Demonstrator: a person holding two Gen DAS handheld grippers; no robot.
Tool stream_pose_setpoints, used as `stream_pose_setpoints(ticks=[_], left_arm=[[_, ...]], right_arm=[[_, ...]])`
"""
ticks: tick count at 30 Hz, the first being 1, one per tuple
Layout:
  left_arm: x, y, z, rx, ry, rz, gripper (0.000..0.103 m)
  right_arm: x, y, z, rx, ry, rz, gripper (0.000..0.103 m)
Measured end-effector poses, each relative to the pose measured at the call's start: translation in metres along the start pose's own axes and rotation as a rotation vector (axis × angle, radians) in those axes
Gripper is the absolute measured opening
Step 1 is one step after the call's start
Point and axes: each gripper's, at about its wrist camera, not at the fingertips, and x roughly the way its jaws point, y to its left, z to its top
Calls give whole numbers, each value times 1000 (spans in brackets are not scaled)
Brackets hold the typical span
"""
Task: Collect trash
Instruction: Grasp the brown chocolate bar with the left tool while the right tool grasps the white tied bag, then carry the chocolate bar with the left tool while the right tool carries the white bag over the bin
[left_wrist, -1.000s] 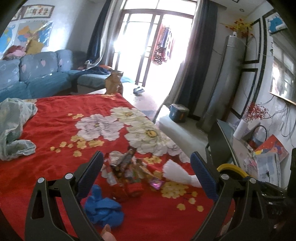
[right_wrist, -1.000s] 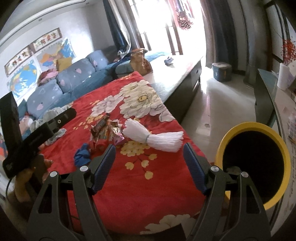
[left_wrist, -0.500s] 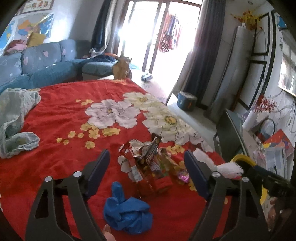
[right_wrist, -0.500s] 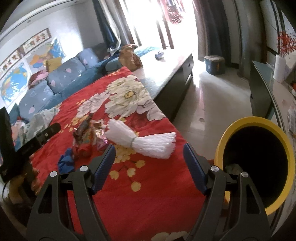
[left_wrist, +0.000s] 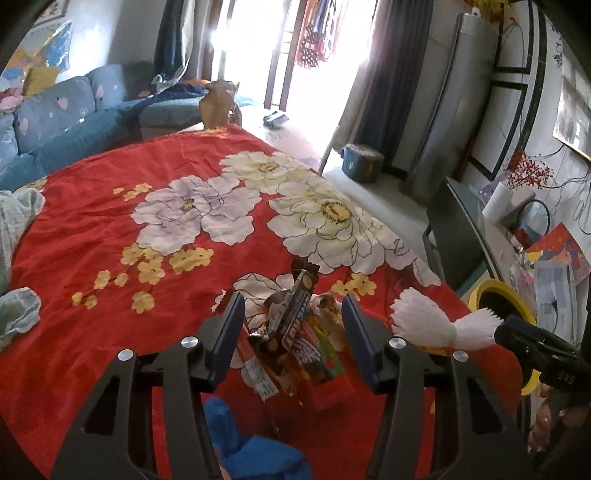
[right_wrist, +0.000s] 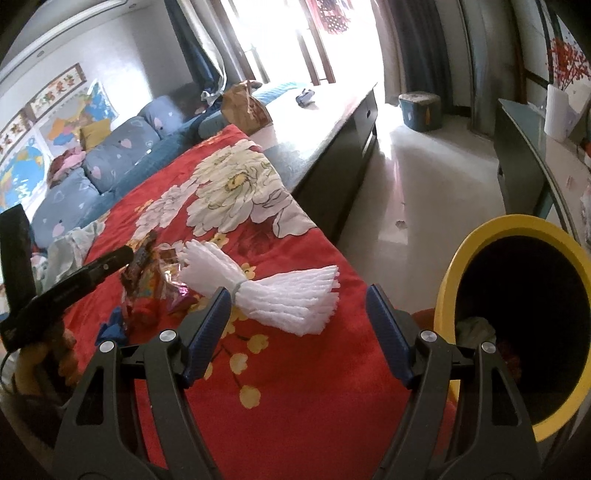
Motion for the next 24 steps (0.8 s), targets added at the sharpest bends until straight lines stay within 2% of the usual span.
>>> stream_pose_setpoints(ticks=[6,10,14,17,19,24], left_arm=[[15,3,-2,-8,40,5,47],[20,5,-4,-11,54,10,39],[20,5,-7,-11,61,11,29],[18,4,-10,-17,66,0,23],[16,4,-12,-19,66,-3,20],[10,3,-16,-29,61,-16,18]], right_arm=[[14,-4,4,13,22,14,67],[22,-5,4,26,52,45,52],[26,-4,-1,28,86,84,28],[25,-2,-4,17,95,97,14],[22,0,-5,9,98,106,10],[14,5,-8,-17,94,118,7]])
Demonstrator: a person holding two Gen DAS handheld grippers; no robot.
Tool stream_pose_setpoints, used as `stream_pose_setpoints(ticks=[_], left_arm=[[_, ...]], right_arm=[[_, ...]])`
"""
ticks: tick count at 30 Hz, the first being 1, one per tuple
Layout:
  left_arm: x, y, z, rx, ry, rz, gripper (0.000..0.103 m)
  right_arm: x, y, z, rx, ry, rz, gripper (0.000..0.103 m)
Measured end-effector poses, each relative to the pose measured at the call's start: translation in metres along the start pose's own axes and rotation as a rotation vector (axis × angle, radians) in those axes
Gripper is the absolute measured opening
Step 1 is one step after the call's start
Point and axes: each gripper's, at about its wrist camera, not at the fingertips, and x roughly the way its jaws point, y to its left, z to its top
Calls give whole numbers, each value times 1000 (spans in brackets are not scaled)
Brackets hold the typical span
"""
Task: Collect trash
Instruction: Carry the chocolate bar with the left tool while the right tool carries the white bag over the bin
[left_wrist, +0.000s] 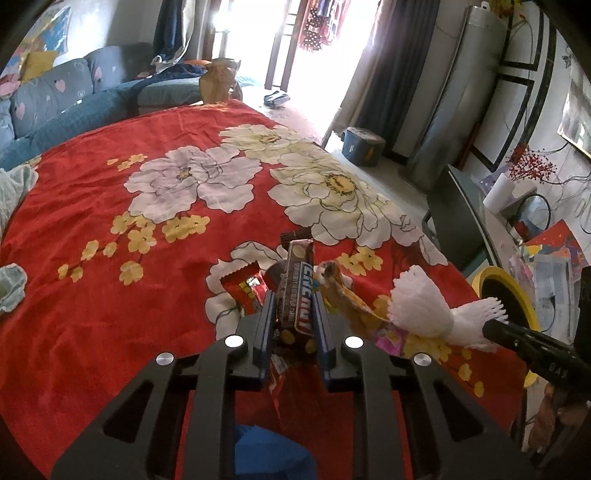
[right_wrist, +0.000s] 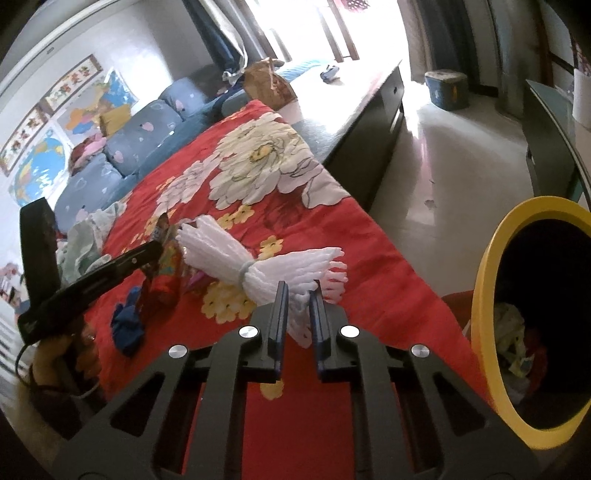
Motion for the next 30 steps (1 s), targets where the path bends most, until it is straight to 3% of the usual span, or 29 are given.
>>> stream_pose_setpoints(ticks=[11,30], left_arm=[[-36,-1,-5,-54,-74,-69,17],[-77,-33,-5,-5,-141,-142,17]], right_arm=[[-20,11,-7,-49,-9,19,6],[-70,15,-8,-76,-108,11,5]])
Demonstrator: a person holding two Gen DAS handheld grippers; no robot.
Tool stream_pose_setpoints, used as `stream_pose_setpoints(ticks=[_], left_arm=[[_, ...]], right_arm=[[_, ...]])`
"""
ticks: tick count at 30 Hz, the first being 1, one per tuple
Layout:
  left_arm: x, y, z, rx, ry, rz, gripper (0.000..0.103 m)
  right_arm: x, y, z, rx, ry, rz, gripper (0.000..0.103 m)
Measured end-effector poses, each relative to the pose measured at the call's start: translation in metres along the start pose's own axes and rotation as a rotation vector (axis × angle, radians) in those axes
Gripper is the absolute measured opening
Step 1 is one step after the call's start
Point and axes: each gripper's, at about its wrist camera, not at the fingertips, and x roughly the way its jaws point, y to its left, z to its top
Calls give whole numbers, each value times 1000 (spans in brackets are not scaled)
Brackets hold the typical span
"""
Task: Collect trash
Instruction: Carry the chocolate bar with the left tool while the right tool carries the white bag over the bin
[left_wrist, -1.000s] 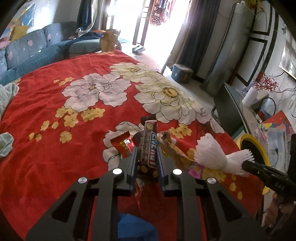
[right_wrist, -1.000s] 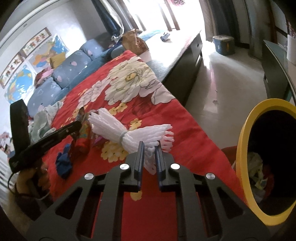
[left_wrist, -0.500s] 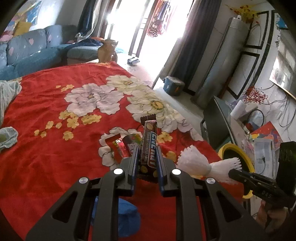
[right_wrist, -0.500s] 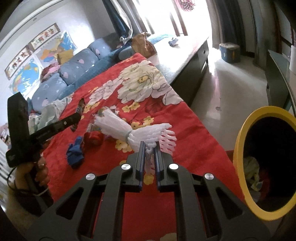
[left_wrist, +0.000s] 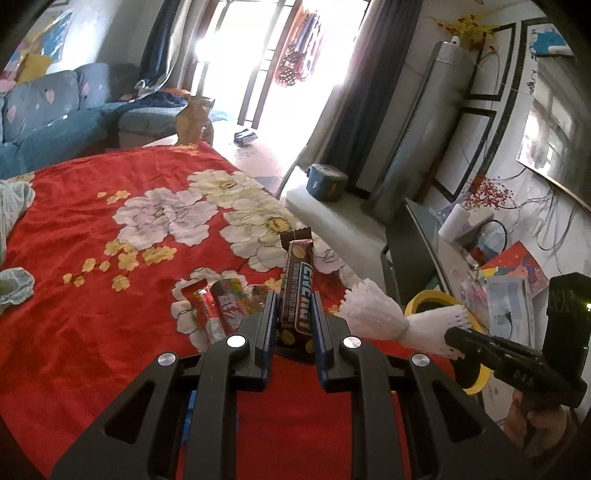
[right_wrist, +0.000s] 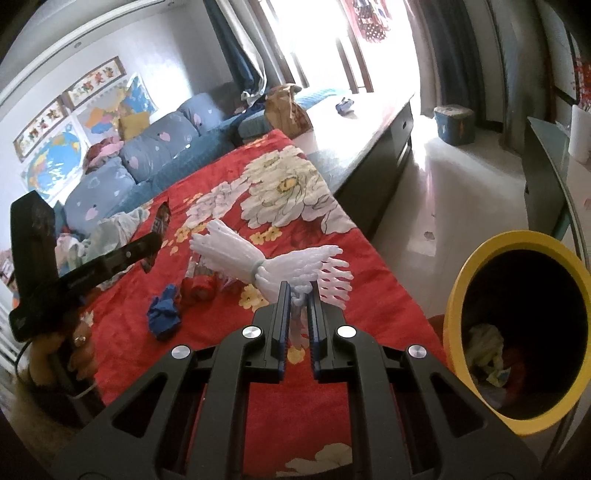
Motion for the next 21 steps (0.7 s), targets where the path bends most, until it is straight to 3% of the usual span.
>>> stream_pose_setpoints(ticks=[21], left_arm=[[-9,-54,-5,108,0,-64,17]], right_arm=[[-44,-31,13,59,-106,-58,5]])
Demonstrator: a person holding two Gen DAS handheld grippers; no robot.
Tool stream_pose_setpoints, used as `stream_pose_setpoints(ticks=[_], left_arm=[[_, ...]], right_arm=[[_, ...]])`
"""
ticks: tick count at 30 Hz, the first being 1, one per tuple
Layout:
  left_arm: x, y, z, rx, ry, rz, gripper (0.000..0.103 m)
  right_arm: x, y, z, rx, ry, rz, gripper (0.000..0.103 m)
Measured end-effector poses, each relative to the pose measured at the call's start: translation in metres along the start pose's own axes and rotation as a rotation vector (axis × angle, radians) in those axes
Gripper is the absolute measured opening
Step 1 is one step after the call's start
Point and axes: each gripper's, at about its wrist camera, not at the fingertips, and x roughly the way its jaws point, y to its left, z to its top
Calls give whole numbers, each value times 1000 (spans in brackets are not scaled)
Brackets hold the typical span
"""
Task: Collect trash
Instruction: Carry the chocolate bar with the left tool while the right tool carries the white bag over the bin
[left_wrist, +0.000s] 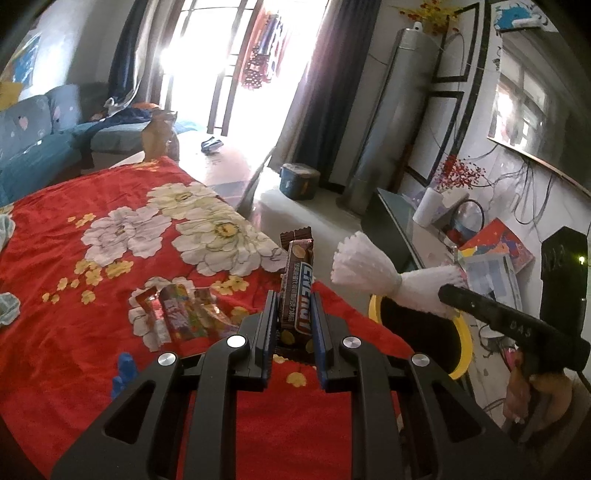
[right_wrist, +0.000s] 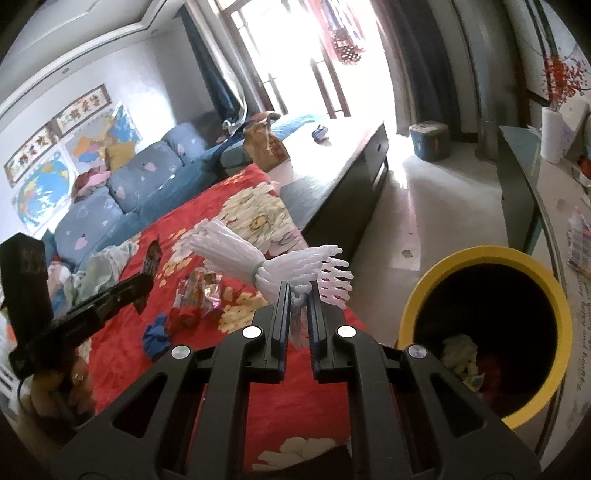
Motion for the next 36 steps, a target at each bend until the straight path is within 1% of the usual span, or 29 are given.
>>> stream_pose_setpoints(ticks=[10,19,36], left_arm=[[2,-23,1,48,3,-26,17],[6,-43,0,93,13,-50,17],[21,-79,-10,166,53,-89,17]], right_arm=[[-16,-20,7,39,-49,-39,5],[-25,-35,8,64,-75,-81,5],[-40,-71,8,144,-102,-160,5]])
